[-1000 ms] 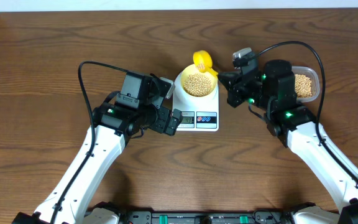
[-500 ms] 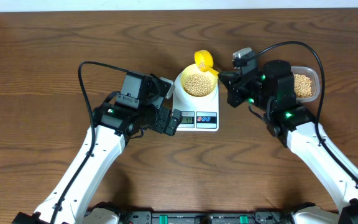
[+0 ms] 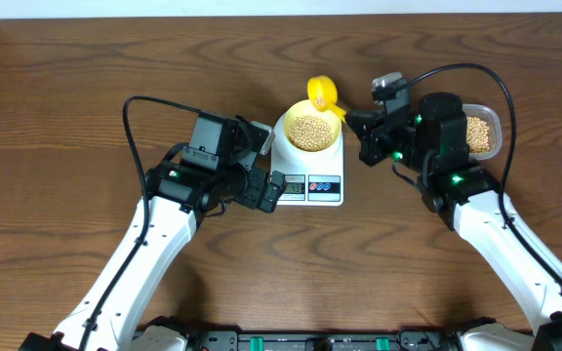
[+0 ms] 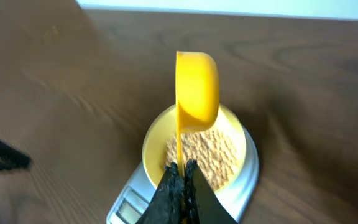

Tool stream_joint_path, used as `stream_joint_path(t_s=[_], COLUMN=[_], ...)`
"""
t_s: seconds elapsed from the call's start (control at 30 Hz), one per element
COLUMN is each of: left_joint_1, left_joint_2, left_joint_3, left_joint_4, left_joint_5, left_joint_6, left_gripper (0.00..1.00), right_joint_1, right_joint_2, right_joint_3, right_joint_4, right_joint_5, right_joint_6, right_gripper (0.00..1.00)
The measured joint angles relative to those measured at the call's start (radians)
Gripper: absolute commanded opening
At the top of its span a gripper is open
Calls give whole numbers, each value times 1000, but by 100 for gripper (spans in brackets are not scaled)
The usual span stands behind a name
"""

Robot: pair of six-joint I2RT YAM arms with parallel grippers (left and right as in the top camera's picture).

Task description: Scoop item into bowl and weigh 50g on scale

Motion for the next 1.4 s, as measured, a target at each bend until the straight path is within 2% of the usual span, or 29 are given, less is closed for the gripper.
stream_joint_path(t_s=[0.13, 0.43, 0.67, 0.87, 1.2, 1.4], left_joint_1=[0, 0, 0, 0, 0, 0], left_joint_2=[0, 0, 0, 0, 0, 0], left_joint_3=[0, 0, 0, 0, 0, 0], left_joint_4=[0, 0, 0, 0, 0, 0], left_joint_5=[0, 0, 0, 0, 0, 0], left_joint_6=[0, 2, 2, 2, 2, 2], left_gripper=[97, 97, 97, 97, 97, 97], right_joint_1=[14, 22, 38, 40, 38, 16], right_joint_2=[0, 0, 0, 0, 0, 0], right_joint_3=[0, 0, 0, 0, 0, 0], right_joint_4=[-31, -33, -55, -18, -10, -9], right_joint_5=[15, 24, 42, 51, 42, 21], right_joint_6=[-81, -127, -231, -185, -28, -5], right_gripper=[1, 1, 1, 1, 1, 1])
